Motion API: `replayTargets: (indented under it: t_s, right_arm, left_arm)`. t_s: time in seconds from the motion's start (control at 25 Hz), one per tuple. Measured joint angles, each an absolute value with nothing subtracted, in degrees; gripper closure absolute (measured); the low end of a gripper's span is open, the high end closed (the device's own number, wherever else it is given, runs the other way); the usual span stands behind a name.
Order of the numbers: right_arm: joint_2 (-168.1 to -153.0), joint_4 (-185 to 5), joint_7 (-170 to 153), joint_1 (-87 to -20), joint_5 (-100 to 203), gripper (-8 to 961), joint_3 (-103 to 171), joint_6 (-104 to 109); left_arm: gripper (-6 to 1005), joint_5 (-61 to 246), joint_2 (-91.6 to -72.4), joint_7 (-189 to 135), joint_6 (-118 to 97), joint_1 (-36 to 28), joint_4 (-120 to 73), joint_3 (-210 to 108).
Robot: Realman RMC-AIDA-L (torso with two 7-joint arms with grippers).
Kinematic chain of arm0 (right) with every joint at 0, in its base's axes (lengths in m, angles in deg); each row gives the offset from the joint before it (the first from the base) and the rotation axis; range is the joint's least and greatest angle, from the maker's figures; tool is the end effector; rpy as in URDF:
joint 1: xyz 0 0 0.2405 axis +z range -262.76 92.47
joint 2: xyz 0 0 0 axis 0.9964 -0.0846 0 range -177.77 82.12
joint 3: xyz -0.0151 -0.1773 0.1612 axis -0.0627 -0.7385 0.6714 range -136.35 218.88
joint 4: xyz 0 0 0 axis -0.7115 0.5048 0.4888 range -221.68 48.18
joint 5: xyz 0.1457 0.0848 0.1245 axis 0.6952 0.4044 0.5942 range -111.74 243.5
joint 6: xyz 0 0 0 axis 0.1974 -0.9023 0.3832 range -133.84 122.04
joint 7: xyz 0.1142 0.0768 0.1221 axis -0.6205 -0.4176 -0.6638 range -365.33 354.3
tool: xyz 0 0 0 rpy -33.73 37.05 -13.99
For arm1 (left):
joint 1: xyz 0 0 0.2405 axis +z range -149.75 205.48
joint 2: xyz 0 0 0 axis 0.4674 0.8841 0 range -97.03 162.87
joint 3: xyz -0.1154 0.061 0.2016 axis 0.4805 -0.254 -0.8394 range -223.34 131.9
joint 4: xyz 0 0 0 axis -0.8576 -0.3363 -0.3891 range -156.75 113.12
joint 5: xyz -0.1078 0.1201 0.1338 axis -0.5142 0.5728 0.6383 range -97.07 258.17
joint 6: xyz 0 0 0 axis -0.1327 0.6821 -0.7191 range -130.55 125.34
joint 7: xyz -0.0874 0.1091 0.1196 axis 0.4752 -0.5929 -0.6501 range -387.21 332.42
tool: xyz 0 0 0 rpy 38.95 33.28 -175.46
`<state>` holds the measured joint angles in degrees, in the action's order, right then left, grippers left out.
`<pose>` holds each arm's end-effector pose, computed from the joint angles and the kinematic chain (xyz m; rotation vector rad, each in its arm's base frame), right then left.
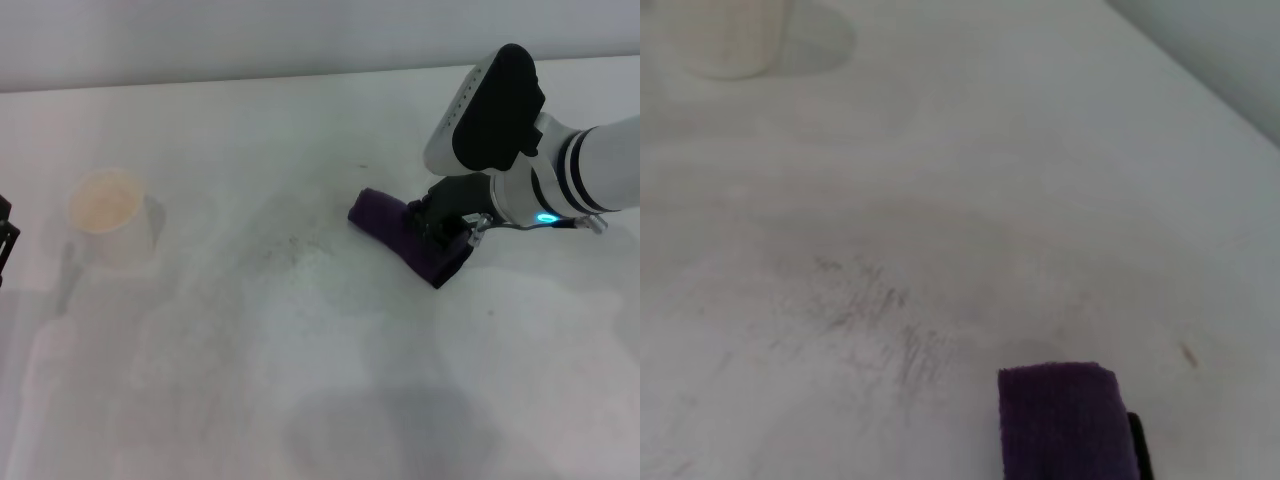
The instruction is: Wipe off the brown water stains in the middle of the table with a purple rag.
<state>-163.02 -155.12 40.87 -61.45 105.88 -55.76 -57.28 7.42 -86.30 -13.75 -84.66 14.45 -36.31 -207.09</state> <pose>0.2352 0.3737 -0.0681 -2.5168 0.5295 -0.3086 -0.3164 0.2814 -0.0238 -1.5351 -0.6608 -0.8981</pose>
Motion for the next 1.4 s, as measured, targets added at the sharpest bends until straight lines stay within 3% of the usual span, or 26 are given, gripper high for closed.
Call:
replayTargets:
  t_s: [0.28,0.72,1.16,1.28,1.4]
  right_arm:
    - [-163.28,-156.54,43.44,-62.19,110.07,840,-56.42,-57.52]
    - [-163.11,-149.62,67.2,-63.12,142.59,619,-42.61,-58.77]
    - [-163.01,-121.16,91.79,-59.92,176.77,161,-11.41,-79.37]
    - [-163.16,-114.18,97.53,-60.38,183.59,77,-3.66,-81.33]
    - [-163.29,-107.51,108.96,-60.95,187.87,77,2.53,-81.21]
  left_arm:
    - [111,7.42,-86.34,-13.5,-84.7,13.95,-36.4,-207.09]
    - [111,7.42,-86.35,-13.44,-84.7,13.45,-36.33,-207.09]
    - [112,7.42,-86.26,-13.42,-84.66,13.09,-36.31,-207.09]
    - [112,7.42,-86.25,-13.42,-84.63,13.1,-36.31,-207.08]
    - [112,7.43,-86.26,-13.42,-84.63,13.2,-36.32,-207.09]
